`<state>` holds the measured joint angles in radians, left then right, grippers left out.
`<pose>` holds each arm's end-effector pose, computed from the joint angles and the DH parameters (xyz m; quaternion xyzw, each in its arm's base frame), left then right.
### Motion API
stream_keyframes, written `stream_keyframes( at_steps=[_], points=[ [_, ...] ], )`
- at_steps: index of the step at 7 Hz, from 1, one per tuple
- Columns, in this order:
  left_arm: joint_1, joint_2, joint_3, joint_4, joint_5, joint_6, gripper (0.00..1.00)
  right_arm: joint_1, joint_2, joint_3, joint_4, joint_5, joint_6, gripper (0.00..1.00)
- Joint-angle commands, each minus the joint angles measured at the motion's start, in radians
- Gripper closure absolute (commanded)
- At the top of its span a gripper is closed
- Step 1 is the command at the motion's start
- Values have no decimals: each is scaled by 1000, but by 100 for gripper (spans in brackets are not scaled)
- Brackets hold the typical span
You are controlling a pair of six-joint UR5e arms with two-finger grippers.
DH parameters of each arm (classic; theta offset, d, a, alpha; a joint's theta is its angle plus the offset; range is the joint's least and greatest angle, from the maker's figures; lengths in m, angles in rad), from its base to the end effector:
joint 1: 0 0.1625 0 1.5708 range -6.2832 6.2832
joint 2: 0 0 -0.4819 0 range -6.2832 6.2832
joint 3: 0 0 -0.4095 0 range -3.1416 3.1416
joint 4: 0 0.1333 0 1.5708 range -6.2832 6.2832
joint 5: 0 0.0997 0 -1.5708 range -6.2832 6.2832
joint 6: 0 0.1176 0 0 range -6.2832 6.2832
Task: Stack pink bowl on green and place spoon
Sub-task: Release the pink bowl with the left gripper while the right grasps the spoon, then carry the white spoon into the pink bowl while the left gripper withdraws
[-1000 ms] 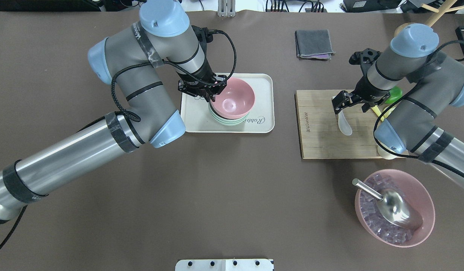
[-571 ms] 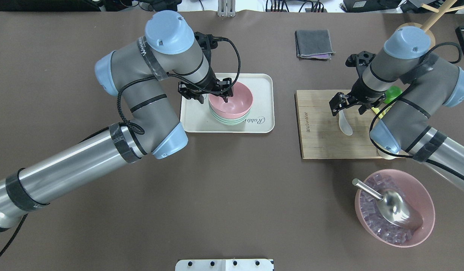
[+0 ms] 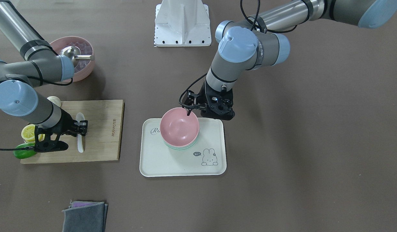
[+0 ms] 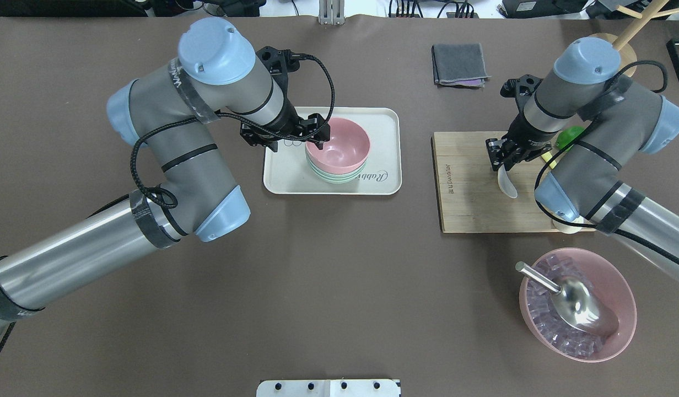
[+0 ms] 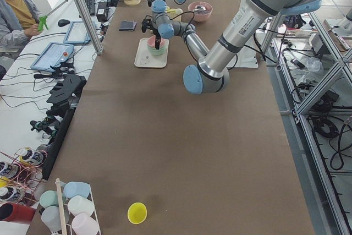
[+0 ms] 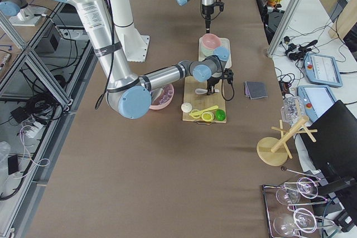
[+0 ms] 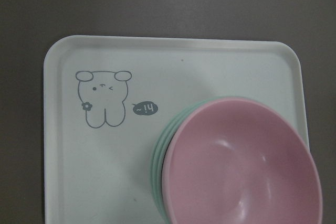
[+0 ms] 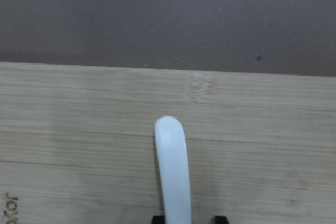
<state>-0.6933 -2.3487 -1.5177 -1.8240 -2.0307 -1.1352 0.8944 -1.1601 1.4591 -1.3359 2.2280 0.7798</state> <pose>0.5541 -0.5659 0.2105 0.0747 0.4941 -0.0043 0.8662 -0.4009 -0.5976 0.5131 -0.0208 -0.3985 -0.0378 0.9162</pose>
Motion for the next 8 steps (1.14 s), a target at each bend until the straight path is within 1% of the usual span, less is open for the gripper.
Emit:
stream_keyframes(
  at_steps=[1, 2, 3, 4, 5, 6, 7, 8],
  points=[
    [-9, 31, -35, 0, -3, 0, 3, 0, 22, -3, 1, 2, 3, 100],
    [-27, 45, -68, 2, -6, 2, 3, 0, 45, 0, 1, 4, 6, 100],
    [-58, 128, -147, 2, -57, 3, 3, -2, 106, 6, -9, 4, 24, 100],
    [-105, 173, -186, 2, -118, 9, 3, -29, 182, 6, -9, -2, 121, 100],
    [-139, 201, -200, 2, -159, 14, 3, -64, 254, 6, -11, -20, 213, 100],
    [-158, 215, -200, 2, -175, 15, 3, -93, 352, -29, -14, -56, 313, 100],
    [-163, 216, -200, 2, -177, 15, 3, -101, 460, -110, -14, -60, 373, 100],
    [-163, 229, -205, 2, -177, 15, 3, -126, 502, -152, -5, -80, 453, 100]
  ],
)
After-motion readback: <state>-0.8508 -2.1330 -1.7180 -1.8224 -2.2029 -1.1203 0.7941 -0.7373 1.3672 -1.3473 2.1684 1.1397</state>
